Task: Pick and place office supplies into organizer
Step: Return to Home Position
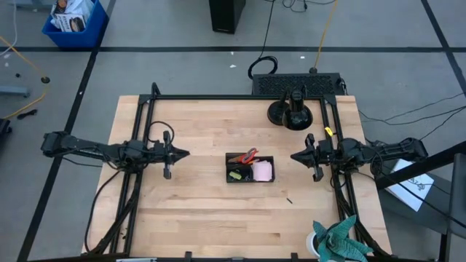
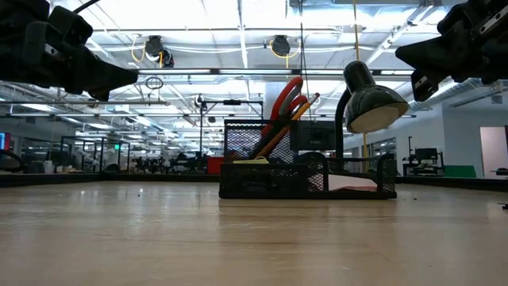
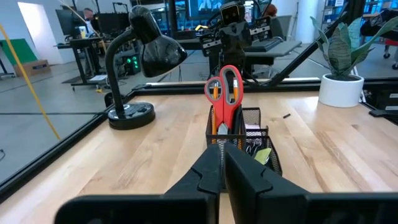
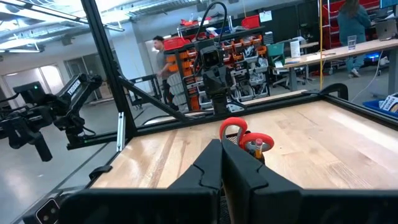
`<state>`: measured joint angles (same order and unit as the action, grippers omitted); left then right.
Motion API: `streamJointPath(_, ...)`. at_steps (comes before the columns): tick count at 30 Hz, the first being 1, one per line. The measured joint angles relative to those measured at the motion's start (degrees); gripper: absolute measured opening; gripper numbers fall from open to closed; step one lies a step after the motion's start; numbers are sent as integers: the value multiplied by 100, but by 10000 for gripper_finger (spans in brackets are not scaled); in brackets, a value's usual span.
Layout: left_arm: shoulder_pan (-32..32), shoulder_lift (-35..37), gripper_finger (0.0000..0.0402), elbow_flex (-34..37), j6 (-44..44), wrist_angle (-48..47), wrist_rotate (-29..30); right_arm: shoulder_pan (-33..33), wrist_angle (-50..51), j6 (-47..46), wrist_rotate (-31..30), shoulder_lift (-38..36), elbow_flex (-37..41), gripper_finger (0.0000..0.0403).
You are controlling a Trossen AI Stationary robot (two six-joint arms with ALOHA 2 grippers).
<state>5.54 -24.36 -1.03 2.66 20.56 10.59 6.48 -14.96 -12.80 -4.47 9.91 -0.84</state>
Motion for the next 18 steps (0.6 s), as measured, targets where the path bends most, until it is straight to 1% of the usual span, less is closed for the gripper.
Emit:
streamJointPath(7, 0, 0, 41, -1, 2, 0, -1, -1, 0, 0, 0, 0, 0, 0)
streamJointPath(18, 0, 0, 35, -1, 4, 0, 0, -2, 0, 0, 0, 0, 0, 0)
